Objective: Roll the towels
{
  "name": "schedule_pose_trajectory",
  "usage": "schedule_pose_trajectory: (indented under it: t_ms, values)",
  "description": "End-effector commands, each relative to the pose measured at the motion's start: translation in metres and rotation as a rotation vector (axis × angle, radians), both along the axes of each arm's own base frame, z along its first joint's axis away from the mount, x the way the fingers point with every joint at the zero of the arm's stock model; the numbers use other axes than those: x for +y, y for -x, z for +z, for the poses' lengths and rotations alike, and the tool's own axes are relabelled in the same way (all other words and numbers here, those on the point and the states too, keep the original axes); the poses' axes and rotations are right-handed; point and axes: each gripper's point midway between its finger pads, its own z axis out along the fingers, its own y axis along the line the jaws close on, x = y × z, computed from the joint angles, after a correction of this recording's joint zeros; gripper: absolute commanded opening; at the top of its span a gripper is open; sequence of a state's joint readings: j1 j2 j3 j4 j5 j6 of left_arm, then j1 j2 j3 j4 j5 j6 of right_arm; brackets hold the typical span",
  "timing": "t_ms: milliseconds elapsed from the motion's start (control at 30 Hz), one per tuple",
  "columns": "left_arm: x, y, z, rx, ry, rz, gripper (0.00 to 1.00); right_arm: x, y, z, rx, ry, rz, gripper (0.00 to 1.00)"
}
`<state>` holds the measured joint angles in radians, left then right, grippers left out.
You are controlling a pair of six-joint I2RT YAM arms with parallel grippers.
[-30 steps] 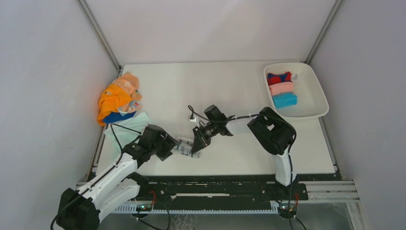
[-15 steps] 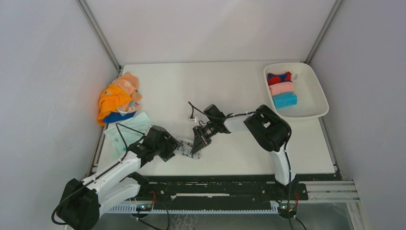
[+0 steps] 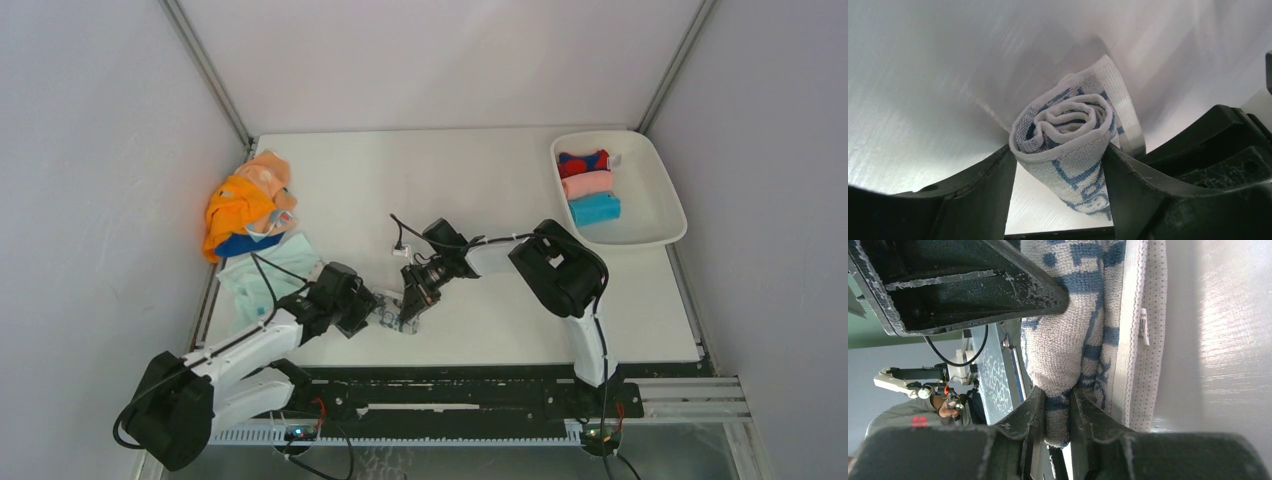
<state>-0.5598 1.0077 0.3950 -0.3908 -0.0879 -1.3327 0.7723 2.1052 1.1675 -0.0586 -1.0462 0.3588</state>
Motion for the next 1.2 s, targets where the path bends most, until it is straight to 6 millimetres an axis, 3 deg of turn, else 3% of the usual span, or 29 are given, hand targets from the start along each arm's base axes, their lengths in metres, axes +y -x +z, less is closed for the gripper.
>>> schedule_pose_trajectory:
  t_ms: [0,167,267,600,700,800,933,1167]
  values:
    - [0.009,0.002,-0.016,0.038,-0.076,0.016,0.66,-0.019,0.020,-0.049,-0.013,0.212,-0.004,0.15]
    - [0.016,0.012,-0.027,0.087,-0.117,-0.004,0.47,-0.017,0.017,-0.031,-0.124,0.180,-0.002,0.20]
    - [0.020,0.015,-0.027,0.101,-0.151,-0.025,0.42,-0.014,0.015,-0.014,-0.246,0.159,0.004,0.29]
    - [0.021,0.015,-0.019,0.167,-0.229,-0.153,0.41,-0.022,-0.020,0.041,-0.884,0.249,-0.148,0.64]
    - [0.015,0.014,-0.019,0.186,-0.218,-0.195,0.41,-0.021,-0.025,0.053,-1.072,0.291,-0.176,0.67]
    - [0.010,0.015,-0.022,0.220,-0.215,-0.244,0.41,-0.012,-0.017,0.062,-1.197,0.277,-0.157,0.69]
    - [0.005,0.016,-0.024,0.246,-0.213,-0.282,0.42,0.000,-0.004,0.064,-1.337,0.278,-0.103,0.71]
    - [-0.001,0.013,-0.024,0.262,-0.201,-0.306,0.44,0.008,0.017,0.041,-1.418,0.321,0.008,0.69]
